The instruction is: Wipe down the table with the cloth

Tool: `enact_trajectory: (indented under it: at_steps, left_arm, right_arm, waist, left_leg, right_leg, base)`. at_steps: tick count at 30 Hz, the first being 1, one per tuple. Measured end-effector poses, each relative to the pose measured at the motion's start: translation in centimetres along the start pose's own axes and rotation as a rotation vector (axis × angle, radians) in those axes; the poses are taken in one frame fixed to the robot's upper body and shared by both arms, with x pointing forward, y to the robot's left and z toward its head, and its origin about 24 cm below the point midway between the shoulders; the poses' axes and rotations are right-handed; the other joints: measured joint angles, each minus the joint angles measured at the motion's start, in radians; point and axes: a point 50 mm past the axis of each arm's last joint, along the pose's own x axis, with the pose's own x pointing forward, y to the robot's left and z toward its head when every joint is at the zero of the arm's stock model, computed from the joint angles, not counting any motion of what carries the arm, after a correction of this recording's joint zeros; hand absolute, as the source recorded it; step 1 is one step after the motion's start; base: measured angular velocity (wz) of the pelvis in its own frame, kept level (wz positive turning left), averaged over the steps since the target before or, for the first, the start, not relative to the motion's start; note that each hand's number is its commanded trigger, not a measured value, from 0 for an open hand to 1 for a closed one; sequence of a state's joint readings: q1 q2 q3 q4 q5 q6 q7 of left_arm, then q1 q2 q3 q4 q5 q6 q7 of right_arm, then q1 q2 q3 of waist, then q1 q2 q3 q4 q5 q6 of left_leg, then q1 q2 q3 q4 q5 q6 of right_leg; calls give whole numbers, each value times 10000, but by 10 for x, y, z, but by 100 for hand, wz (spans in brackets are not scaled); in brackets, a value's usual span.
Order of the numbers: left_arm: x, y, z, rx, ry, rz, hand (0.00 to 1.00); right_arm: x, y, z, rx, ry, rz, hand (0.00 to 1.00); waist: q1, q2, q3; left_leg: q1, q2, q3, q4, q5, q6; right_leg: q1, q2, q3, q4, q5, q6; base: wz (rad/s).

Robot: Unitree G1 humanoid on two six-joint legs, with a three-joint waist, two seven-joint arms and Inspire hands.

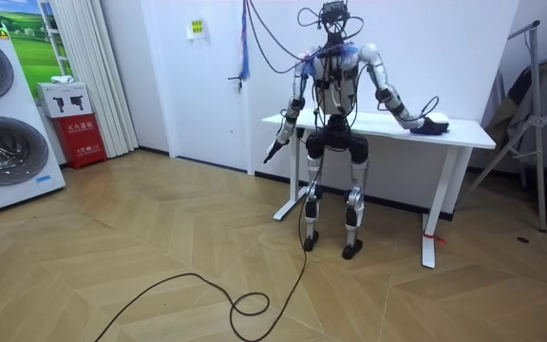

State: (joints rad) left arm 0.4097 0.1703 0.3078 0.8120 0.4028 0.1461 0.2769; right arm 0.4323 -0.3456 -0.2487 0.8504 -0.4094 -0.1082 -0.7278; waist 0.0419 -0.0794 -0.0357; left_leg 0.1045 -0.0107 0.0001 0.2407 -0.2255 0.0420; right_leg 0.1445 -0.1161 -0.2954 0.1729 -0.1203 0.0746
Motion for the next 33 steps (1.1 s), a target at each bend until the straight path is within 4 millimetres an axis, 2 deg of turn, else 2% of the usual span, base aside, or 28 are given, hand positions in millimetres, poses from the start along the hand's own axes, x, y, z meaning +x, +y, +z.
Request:
enact_trajectory:
  at_steps: [1,3,5,7,8,9,10,11,13,14,15,16,17,18,20,21,22,23,24,25,26,27,28,29,30,31,32,33]
  left_arm:
    - [0,-1,2,-46,-52,9,0]
    - [-1,-4,3,-206,-38,-44,0]
    - [-2,-10,2,-343,87,-295,0]
    - [-4,-23,8,-175,45,-753,0]
    - [-4,-26,11,-111,-11,-864,0]
    - [-5,-33,16,-38,-137,-1141,0]
    - [-6,-39,24,290,-384,-1351,0]
    - [-6,-41,29,400,-466,-1429,0]
    - [-4,-44,49,274,-801,-1514,0]
    - [-4,-44,55,264,-967,-1526,0]
    - [-5,-47,64,291,-1268,-1608,0]
    - [-8,-49,65,301,-1421,-1672,0]
    - [-9,-50,62,292,-1403,-1698,0]
    - [-11,-50,56,300,-1307,-1707,0]
    - [-12,-50,39,450,-832,-1745,0]
    - [-12,-50,29,588,-514,-1876,0]
    - [-10,-46,29,494,-457,-1883,0]
    - [-8,-43,30,484,-501,-1775,0]
    - [-3,-33,28,476,-532,-1431,0]
    - [2,-20,24,389,-437,-1027,0]
    - [4,-13,22,251,-376,-816,0]
    - [7,-3,17,-37,-222,-476,0]
    - [9,5,12,-159,-131,-214,0]
    - [10,10,9,-167,-98,-91,0]
    - [11,20,2,-66,-37,160,0]
    - [13,27,1,-180,3,351,0]
    - [14,30,2,-214,-46,413,0]
    - [15,33,5,-266,-205,471,0]
  right_arm:
    - [0,-2,-4,66,284,-68,100]
    - [3,-1,0,120,352,-128,100]
    - [9,3,16,287,418,-191,100]
    - [11,13,47,672,482,-15,100]
    - [12,15,58,760,303,95,100]
    - [12,19,90,824,-625,436,100]
    - [4,24,136,772,-2300,959,100]
    - [-3,28,162,728,-3336,1305,100]
    - [-45,36,264,374,-7339,2276,100]
    - [-58,38,282,270,-8155,2491,100]
    - [-76,37,310,70,-9468,2799,100]
    - [-88,36,325,-125,-10344,3036,100]
    - [-91,35,330,-179,-10623,3139,100]
    - [-92,37,332,-291,-10761,3300,100]
    - [-86,46,316,-237,-10303,3468,100]
    - [-82,50,302,128,-10153,3292,100]
    - [-72,50,287,498,-9740,2964,100]
    - [-65,50,277,678,-9357,2778,100]
    - [-50,51,249,1045,-8185,2377,100]
    - [-34,48,210,1143,-6745,1958,100]
    - [-27,46,188,1170,-5962,1762,100]
    - [-13,40,145,1156,-4306,1314,100]
    - [-1,33,106,1206,-2588,885,100]
    - [3,29,88,1214,-1801,694,100]
    - [8,21,55,1079,-518,438,100]
    - [9,13,24,1006,676,220,100]
    - [9,7,10,930,1197,75,100]
    - [4,2,-13,880,2101,-58,100]
  waist:
    - [-117,14,-6]
    - [-93,45,1]
    - [-18,73,18]
    - [425,164,76]
    - [490,186,97]
    - [745,301,175]
    - [1099,439,302]
    - [1231,493,355]
    - [1625,493,563]
    - [1653,466,573]
    - [1788,438,589]
    - [2125,434,559]
    - [2233,443,553]
    - [2298,449,535]
    - [2170,436,526]
    - [1803,457,528]
    - [1543,449,555]
    - [1409,461,576]
    - [1226,385,528]
    - [1084,322,388]
    - [998,332,313]
    - [877,413,244]
    - [652,499,178]
    - [543,493,181]
    - [320,411,171]
    - [193,375,160]
    - [143,363,151]
    - [135,302,142]
  left_leg:
    - [2,-21,-55,-6,-12,20]
    - [178,-7,93,-102,-22,34]
    - [407,40,310,-201,-53,32]
    - [484,209,837,-210,-171,-74]
    - [462,239,885,-210,-171,-78]
    - [438,251,901,-209,-176,-76]
    - [382,239,781,-207,-193,-47]
    - [322,215,667,-206,-219,3]
    - [-101,198,93,-108,-194,-25]
    - [-237,214,-45,-86,-162,-75]
    - [-337,209,-114,-131,-41,-194]
    - [-323,227,-218,-250,50,-283]
    - [-297,225,-307,-302,82,-266]
    - [-237,222,-427,-365,130,-291]
    - [-211,212,-324,-339,159,-274]
    - [-134,200,-107,-272,178,-246]
    - [-141,238,314,-248,216,-187]
    - [-144,292,490,-254,225,-171]
    - [-112,273,835,-262,264,-104]
    - [-53,315,1056,-270,183,25]
    - [-73,384,1115,-281,111,67]
    - [-34,551,1281,-287,-2,99]
    - [46,696,1354,-114,-151,86]
    - [48,741,1379,21,-252,69]
    - [-69,841,1438,395,-469,26]
    - [-305,992,1371,872,-686,-83]
    - [-417,1098,1335,1052,-755,-142]
    - [-540,1310,1314,1240,-844,-297]
  right_leg:
    - [17,0,13,3,59,11]
    - [72,25,167,-9,95,20]
    - [160,76,313,-27,107,7]
    - [-15,215,603,-35,245,-98]
    - [-77,250,612,-33,289,-128]
    - [-250,338,646,-7,386,-231]
    - [-465,461,729,0,529,-354]
    - [-597,514,728,1,590,-427]
    - [-1018,666,414,21,682,-596]
    - [-1093,682,346,30,645,-653]
    - [-1124,692,182,46,527,-749]
    - [-1107,705,119,51,367,-778]
    - [-1081,699,39,54,294,-779]
    - [-1054,653,-223,63,184,-760]
    - [-904,510,-501,197,19,-669]
    - [-716,445,-559,250,-14,-620]
    - [-754,330,-504,484,-48,-570]
    - [-777,262,-472,532,-73,-530]
    - [-758,119,-352,645,-125,-445]
    - [-729,57,-291,776,-162,-339]
    - [-742,53,-223,934,-173,-158]
    - [-892,-134,-123,1797,-277,60]
    - [-1069,-668,-126,2685,-423,118]
    - [-1096,-1010,-118,2945,-452,142]
    - [-1084,-1679,-63,3024,-440,188]
    - [-1094,-2161,-51,2811,-415,228]
    - [-1096,-2312,-19,2616,-372,285]
    - [-1091,-2473,138,2102,-268,340]
  base:
    - [0]
    - [-22]
    - [-43]
    - [-67]
    - [-71]
    - [-82]
    - [-92]
    - [-90]
    - [-24]
    - [56]
    - [71]
    - [64]
    - [55]
    - [60]
    - [73]
    - [77]
    - [70]
    - [39]
    - [16]
    - [7]
    - [-6]
    - [-15]
    - [-20]
    - [-22]
    - [-20]
    - [-17]
    - [-17]
    - [-18]
